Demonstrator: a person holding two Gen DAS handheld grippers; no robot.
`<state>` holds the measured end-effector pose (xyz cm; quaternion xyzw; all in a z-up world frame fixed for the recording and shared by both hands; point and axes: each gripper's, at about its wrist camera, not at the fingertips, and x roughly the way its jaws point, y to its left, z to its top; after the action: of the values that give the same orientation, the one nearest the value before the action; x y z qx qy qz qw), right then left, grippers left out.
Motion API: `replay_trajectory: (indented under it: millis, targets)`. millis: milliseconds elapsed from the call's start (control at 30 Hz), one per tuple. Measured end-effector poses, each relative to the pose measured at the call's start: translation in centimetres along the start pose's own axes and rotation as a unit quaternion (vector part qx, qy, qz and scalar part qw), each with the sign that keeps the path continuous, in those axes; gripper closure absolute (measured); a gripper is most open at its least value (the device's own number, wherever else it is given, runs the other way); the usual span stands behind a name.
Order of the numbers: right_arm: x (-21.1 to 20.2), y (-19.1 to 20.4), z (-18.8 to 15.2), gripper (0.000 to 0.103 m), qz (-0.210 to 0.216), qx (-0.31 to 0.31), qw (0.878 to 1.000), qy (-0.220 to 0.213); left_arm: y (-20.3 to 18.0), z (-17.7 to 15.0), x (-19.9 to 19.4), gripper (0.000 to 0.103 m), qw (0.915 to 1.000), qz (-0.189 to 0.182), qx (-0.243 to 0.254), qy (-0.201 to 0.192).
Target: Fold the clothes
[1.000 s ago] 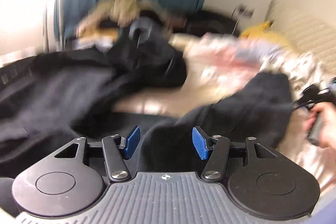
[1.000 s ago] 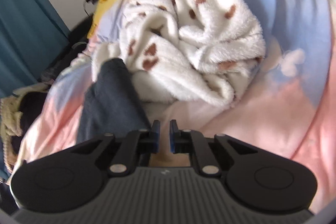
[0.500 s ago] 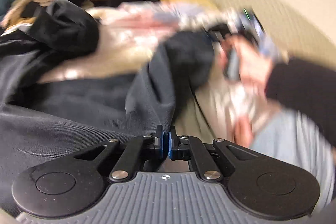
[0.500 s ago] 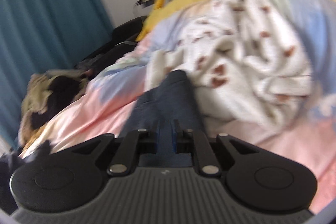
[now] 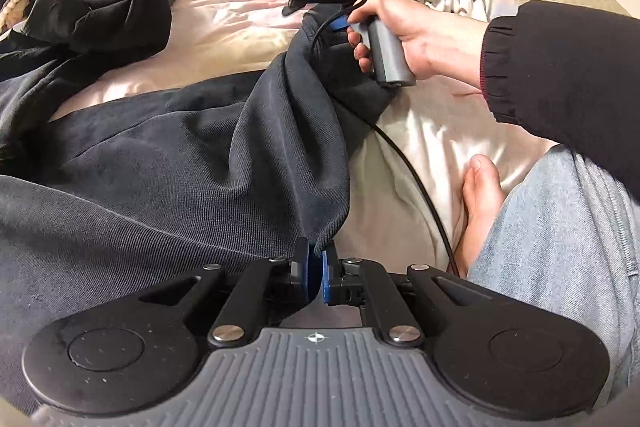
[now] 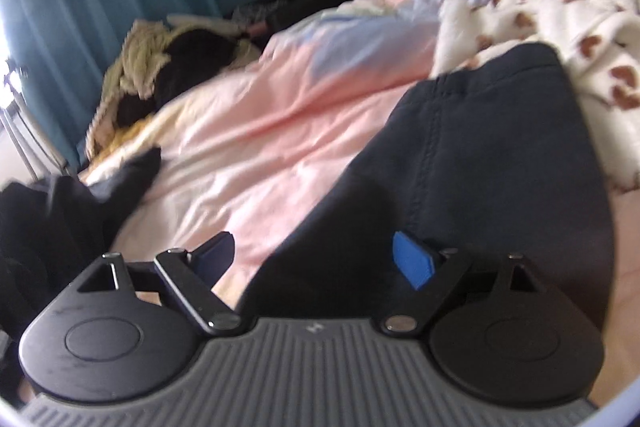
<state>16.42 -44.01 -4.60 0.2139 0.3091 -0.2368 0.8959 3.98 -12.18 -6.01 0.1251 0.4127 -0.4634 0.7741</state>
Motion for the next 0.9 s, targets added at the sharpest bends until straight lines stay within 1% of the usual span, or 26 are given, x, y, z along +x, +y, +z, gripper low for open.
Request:
replay_trajectory:
  millis: [33,67,100,133,167,267,300,367,400,433,467,500,533,600,633,667,733,767,800,833,867,900]
  targets:
    - [0.6,0.4,-0.3,0.039,-0.004,-0.016,1.0,0.006,0.0,0.0,0.0,0.096,1.0,0.0,-0.001,0.002]
    - [1.0,0.5,-0.4,0.067,-0.016,-0.027,0.999,0.012,0.0,0.1,0.1,0.096,1.0,0.001,-0.002,0.003]
    - [1.3,0.6,-0.6,0.084,-0.03,-0.038,0.999,0.018,0.0,0.1,0.1,0.096,1.0,0.0,-0.004,0.003]
    - [1.4,0.3,-0.6,0.089,-0.034,-0.032,0.999,0.019,0.0,0.1,0.1,0.096,1.0,0.0,-0.005,0.003]
    - [1.1,-0.3,-0.5,0.098,-0.032,-0.012,0.999,0.016,0.0,0.1,0.1,0.096,1.0,0.0,-0.007,0.003]
    - [0.3,-2.2,-0.2,0.099,-0.022,0.055,0.998,0.003,0.1,0.1,0.2,0.096,0.9999,0.0,-0.011,0.001]
    - [-0.2,-2.5,0.0,0.099,-0.012,0.077,0.997,-0.012,0.1,0.1,0.1,0.096,0.9999,0.0,-0.012,-0.001]
    - [-2.6,-2.1,0.9,0.099,0.019,0.084,0.993,-0.077,0.1,0.1,-0.1,0.096,0.9999,0.001,-0.014,-0.008]
    - [-3.8,-1.8,1.3,0.099,0.035,0.085,0.989,-0.112,0.0,0.1,-0.3,0.096,0.9998,0.001,-0.015,-0.014]
    - [-5.5,-1.5,1.8,0.099,0.063,0.089,0.983,-0.149,0.1,0.2,-0.5,0.096,0.9997,0.0,-0.017,-0.018]
    - [-7.3,-1.2,2.3,0.099,0.095,0.094,0.973,-0.186,0.2,0.2,-0.7,0.096,0.9995,-0.001,-0.02,-0.023]
    - [-9.3,-0.9,2.7,0.099,0.132,0.101,0.961,-0.221,0.2,0.2,-1.0,0.096,0.9993,-0.003,-0.022,-0.029]
    - [-11.3,-0.7,3.0,0.099,0.17,0.109,0.946,-0.255,0.3,0.2,-1.3,0.096,0.9991,-0.005,-0.025,-0.034]
    - [-15.2,-0.3,2.6,0.099,0.202,0.084,0.922,-0.32,0.3,0.2,-1.8,0.096,0.9989,-0.01,-0.028,-0.037]
    - [-16.4,-0.4,2.3,0.099,0.202,0.082,0.917,-0.333,0.2,0.2,-1.9,0.096,0.999,-0.01,-0.025,-0.035]
    - [-16.9,-0.9,2.0,0.099,0.19,0.093,0.92,-0.33,0.1,0.1,-1.8,0.096,0.9992,-0.008,-0.022,-0.032]
    - [-16.7,-3.2,1.2,0.099,0.138,0.146,0.935,-0.292,-0.2,0.0,-1.5,0.096,0.9996,-0.004,-0.015,-0.024]
    - [-16.0,-4.9,0.7,0.099,0.106,0.185,0.941,-0.261,-0.4,-0.1,-1.4,0.096,0.9997,-0.001,-0.012,-0.02]
    - [-15.0,-6.9,0.1,0.099,0.071,0.236,0.943,-0.223,-0.5,-0.1,-1.3,0.096,0.9998,0.0,-0.011,-0.018]
    - [-13.9,-9.0,-0.7,0.099,0.047,0.291,0.937,-0.186,-0.5,-0.1,-1.2,0.096,0.9998,0.001,-0.009,-0.016]
    - [-12.8,-11.0,-1.6,0.099,0.024,0.345,0.926,-0.149,-0.5,-0.1,-1.2,0.096,0.9998,0.0,-0.009,-0.016]
    - [-11.7,-12.9,-2.7,0.099,0.005,0.392,0.913,-0.115,-0.5,-0.1,-1.2,0.096,0.9998,0.0,-0.01,-0.016]
